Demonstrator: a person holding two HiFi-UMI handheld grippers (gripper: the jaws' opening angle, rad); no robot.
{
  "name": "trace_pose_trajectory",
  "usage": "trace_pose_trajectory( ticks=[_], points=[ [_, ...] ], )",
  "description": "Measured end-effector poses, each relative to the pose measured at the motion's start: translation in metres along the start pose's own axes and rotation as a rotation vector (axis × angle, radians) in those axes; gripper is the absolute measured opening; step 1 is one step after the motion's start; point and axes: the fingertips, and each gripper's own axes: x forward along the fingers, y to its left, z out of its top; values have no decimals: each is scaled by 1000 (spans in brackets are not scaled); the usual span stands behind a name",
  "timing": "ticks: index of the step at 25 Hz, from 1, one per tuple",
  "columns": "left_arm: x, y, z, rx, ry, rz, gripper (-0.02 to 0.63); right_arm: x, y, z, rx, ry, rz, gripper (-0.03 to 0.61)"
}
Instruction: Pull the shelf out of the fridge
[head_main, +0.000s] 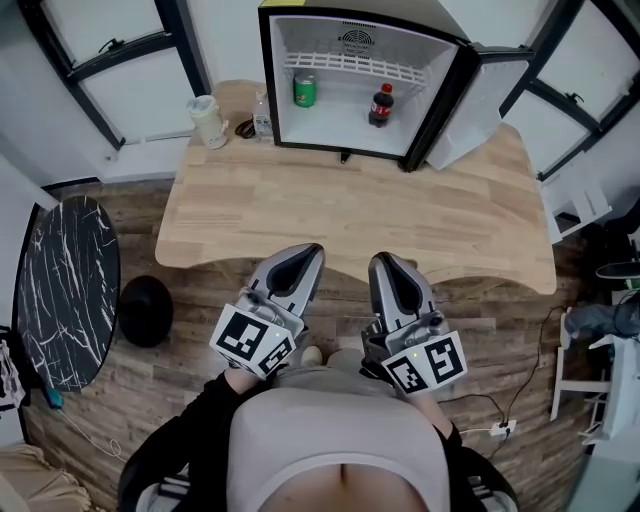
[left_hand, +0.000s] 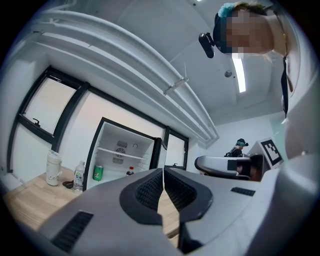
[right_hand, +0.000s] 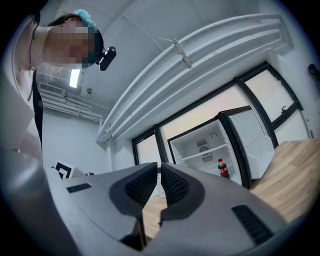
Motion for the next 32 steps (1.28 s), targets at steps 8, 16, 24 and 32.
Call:
trace_pose_trajectory(
  ticks=[8,16,24,32],
  points=[
    [7,10,-9,-24,-1,12,12,-1,-5,-13,19,35,-2,43],
    [51,39,-15,-23,1,25,12,30,-49,-19,29,34,-17,43],
    [146,98,-4,-27,-15,56,12,113,-126,-5,6,22,15,43],
    [220,141,9,-33,-22,79,12,183,-177,10,-31,26,53,43]
  ],
)
